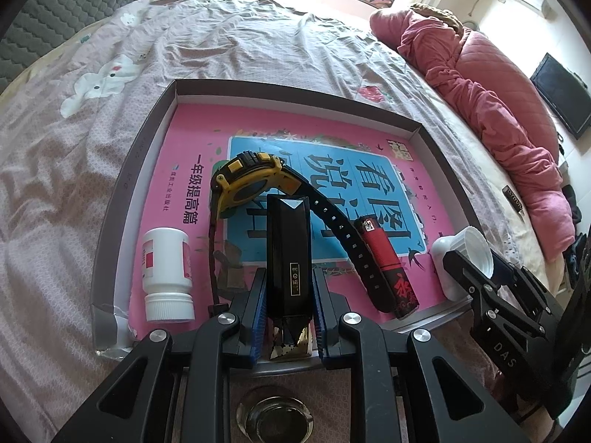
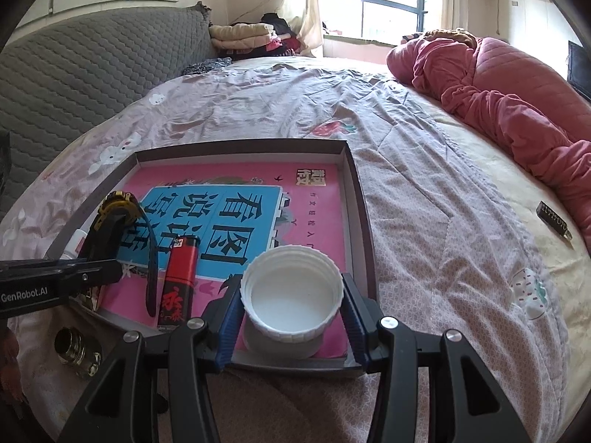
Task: Organize rigid objects
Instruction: 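Lower the white cap into the tray and open the right tool while the left tool lowers the bottle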
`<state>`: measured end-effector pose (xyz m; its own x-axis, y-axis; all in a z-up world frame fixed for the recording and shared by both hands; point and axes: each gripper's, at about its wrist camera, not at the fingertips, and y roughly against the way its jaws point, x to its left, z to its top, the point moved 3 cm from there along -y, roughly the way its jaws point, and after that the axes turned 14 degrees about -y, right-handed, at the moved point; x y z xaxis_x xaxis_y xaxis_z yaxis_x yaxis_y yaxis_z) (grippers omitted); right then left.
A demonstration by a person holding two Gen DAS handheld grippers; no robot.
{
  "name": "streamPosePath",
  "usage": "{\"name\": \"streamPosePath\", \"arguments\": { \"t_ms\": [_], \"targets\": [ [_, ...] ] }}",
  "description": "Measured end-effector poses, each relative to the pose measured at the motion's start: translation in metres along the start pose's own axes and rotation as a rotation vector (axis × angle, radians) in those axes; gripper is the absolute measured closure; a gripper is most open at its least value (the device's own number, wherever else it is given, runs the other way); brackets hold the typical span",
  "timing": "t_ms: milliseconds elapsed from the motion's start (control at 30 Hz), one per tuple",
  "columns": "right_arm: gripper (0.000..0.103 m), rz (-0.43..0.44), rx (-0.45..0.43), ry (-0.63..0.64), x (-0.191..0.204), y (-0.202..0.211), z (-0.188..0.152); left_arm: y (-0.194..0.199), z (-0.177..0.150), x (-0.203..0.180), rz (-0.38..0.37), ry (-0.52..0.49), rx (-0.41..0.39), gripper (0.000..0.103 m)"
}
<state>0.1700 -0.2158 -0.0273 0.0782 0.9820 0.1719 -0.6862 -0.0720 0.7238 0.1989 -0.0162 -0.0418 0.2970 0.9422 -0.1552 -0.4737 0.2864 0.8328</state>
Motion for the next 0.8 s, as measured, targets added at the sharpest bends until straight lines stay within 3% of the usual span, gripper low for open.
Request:
{"name": "streamPosePath", "arguments": {
  "t_ms": [800],
  "targets": [
    [0.053,-0.009,-0.009,-0.023,0.0005,0.0043,-0.0013,0.0005,0.0005,-0.0022,0.013,-0.017,0.009,0.08]
  ]
}}
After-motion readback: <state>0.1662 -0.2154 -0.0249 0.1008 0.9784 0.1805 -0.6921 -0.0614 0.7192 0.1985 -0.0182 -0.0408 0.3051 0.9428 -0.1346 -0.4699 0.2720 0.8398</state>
